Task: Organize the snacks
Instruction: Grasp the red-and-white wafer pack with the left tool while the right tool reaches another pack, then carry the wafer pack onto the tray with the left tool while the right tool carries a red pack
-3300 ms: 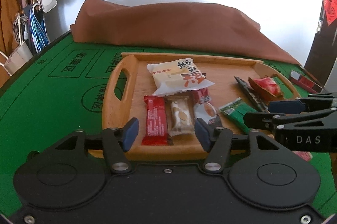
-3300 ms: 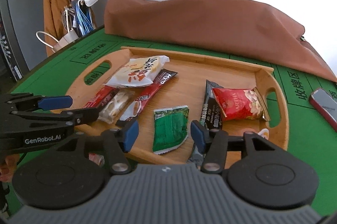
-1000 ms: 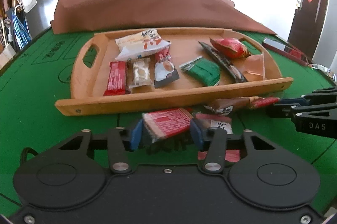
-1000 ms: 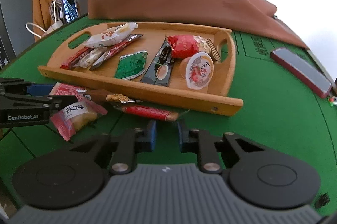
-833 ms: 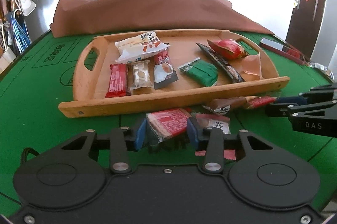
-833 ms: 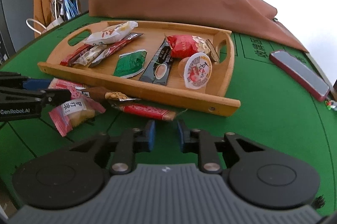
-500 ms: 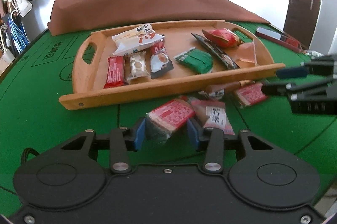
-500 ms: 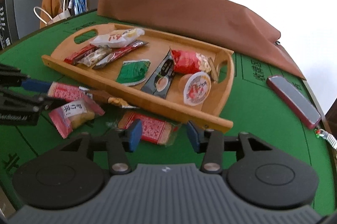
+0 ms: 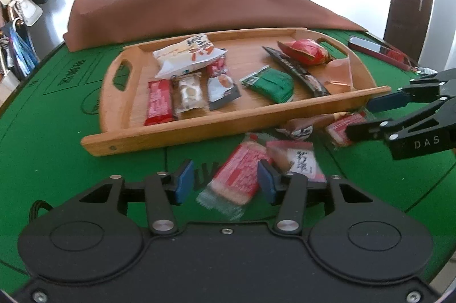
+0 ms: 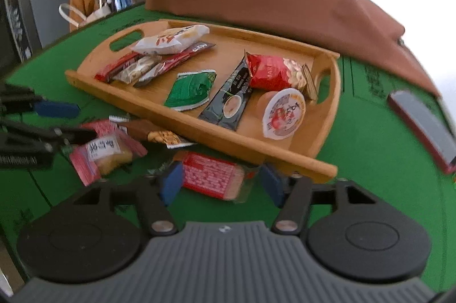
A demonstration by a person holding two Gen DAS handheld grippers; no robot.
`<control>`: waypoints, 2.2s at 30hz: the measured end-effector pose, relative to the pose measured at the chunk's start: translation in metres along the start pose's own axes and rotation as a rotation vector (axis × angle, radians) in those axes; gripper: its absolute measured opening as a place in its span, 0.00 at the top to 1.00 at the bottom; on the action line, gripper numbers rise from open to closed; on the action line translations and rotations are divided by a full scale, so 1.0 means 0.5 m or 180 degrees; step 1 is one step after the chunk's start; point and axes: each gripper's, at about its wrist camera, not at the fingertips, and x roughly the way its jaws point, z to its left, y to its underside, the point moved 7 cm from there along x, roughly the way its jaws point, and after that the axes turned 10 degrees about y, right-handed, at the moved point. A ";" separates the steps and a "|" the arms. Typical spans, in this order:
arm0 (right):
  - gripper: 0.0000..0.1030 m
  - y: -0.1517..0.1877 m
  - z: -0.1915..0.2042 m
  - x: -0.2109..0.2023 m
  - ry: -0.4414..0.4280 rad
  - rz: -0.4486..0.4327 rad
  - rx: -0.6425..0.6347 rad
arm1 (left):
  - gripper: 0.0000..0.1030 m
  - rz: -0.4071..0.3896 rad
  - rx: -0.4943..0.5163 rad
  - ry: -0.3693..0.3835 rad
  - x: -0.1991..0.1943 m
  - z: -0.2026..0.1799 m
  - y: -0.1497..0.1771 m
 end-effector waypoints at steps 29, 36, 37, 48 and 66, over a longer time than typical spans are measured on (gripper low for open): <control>0.29 0.019 0.062 0.006 0.0100 -0.0016 0.0043 | 0.70 0.0053 -0.0194 0.0178 0.012 -0.043 0.008; 0.36 0.025 0.042 -0.025 0.0034 0.0006 0.0234 | 0.70 -0.0036 -0.0168 0.0159 -0.017 -0.041 0.004; 0.36 0.025 0.038 -0.032 0.0045 -0.0011 0.0258 | 0.70 -0.0069 -0.0158 0.0140 -0.023 -0.039 0.002; 0.36 -0.044 -0.016 -0.098 0.0115 -0.0347 0.0422 | 0.70 -0.0361 -0.0178 -0.0023 -0.060 0.014 -0.083; 0.35 -0.228 0.038 0.112 0.0147 0.0073 0.0219 | 0.69 -0.0177 -0.0729 -0.0227 0.067 0.168 -0.197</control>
